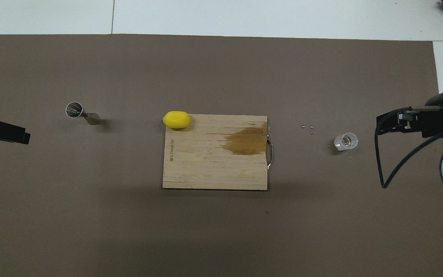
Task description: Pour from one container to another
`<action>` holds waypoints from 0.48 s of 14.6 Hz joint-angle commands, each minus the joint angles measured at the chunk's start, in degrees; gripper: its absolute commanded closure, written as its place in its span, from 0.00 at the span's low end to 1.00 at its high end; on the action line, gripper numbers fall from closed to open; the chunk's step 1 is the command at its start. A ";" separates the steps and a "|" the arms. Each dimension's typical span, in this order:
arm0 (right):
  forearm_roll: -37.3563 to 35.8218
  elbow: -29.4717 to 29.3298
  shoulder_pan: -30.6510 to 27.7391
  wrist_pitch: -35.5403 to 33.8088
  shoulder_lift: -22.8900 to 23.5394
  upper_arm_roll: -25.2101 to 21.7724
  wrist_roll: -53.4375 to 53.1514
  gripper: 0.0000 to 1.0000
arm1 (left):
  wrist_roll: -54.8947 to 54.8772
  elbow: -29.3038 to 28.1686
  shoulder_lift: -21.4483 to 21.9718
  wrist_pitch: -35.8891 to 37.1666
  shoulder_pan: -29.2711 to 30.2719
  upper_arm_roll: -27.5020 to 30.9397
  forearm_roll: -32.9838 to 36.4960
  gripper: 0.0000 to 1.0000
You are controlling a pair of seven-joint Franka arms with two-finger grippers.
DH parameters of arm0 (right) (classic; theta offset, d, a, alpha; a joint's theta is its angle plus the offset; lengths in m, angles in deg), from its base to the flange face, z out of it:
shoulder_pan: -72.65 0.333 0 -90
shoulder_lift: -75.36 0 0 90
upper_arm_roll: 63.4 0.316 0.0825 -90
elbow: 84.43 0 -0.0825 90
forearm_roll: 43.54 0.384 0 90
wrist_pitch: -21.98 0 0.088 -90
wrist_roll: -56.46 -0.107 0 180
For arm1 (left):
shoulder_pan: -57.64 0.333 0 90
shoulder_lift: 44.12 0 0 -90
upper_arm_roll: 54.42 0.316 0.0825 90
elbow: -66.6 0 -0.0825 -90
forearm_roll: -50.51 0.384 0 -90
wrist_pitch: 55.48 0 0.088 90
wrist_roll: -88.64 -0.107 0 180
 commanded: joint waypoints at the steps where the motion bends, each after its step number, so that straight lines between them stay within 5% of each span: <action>1: -0.33 -0.47 -0.58 -0.95 0.02 0.35 0.87 0.00 | -0.63 -0.79 0.98 -0.06 -0.48 0.21 1.00 0.00; 7: -0.33 -0.38 -1.02 -1.04 0.02 0.09 0.95 0.00 | 1.99 -4.99 2.30 -4.43 0.31 0.30 0.91 0.00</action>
